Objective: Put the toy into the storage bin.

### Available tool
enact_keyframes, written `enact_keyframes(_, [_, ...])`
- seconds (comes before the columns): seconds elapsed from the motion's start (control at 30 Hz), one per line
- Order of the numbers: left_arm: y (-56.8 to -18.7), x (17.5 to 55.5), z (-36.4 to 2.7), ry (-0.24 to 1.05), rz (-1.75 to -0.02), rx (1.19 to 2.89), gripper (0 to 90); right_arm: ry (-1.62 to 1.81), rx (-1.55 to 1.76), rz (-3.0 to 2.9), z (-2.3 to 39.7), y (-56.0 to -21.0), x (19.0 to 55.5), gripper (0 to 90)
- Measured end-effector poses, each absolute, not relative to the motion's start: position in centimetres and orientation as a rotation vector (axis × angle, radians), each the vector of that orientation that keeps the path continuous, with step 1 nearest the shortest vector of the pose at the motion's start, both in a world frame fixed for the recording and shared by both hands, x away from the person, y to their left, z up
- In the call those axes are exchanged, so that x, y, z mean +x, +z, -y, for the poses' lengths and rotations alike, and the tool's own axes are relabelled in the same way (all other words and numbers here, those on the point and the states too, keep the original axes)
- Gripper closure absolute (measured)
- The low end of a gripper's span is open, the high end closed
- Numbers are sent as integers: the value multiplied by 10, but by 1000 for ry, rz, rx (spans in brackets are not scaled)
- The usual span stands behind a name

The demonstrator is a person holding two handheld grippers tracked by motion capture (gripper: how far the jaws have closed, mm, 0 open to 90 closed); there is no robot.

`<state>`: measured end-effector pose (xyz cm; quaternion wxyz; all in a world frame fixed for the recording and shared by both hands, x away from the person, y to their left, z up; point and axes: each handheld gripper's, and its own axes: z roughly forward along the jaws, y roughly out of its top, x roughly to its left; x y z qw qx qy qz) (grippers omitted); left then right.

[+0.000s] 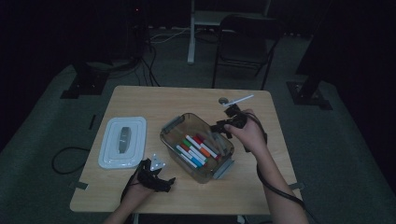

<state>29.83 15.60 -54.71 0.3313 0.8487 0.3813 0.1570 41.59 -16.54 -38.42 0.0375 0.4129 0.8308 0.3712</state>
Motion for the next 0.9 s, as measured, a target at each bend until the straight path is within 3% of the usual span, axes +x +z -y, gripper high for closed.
enact_keyframes(0.1, [-547, 298, -156, 411, -996, 2218, 6, 1102, 1330, -2501, 190, -395, 424, 531])
enact_keyframes(0.13, [-547, 298, -156, 411, -997, 2218, 6, 1086, 1353, -2500, 195, -399, 427, 567])
enact_keyframes(0.3, [-547, 298, -156, 408, -996, 2221, 6, 975, 1518, -2499, 218, -441, 443, 572])
enact_keyframes(0.57, [-547, 298, -156, 408, -996, 2221, 6, 877, 1607, -2613, 204, -503, 452, 598])
enact_keyframes(0.77, [-547, 298, -156, 409, -995, 2221, 6, 785, 1597, -2625, 197, -514, 454, 617])
enact_keyframes(0.9, [-547, 298, -156, 408, -995, 2222, 6, 734, 1625, -2598, 197, -513, 455, 762])
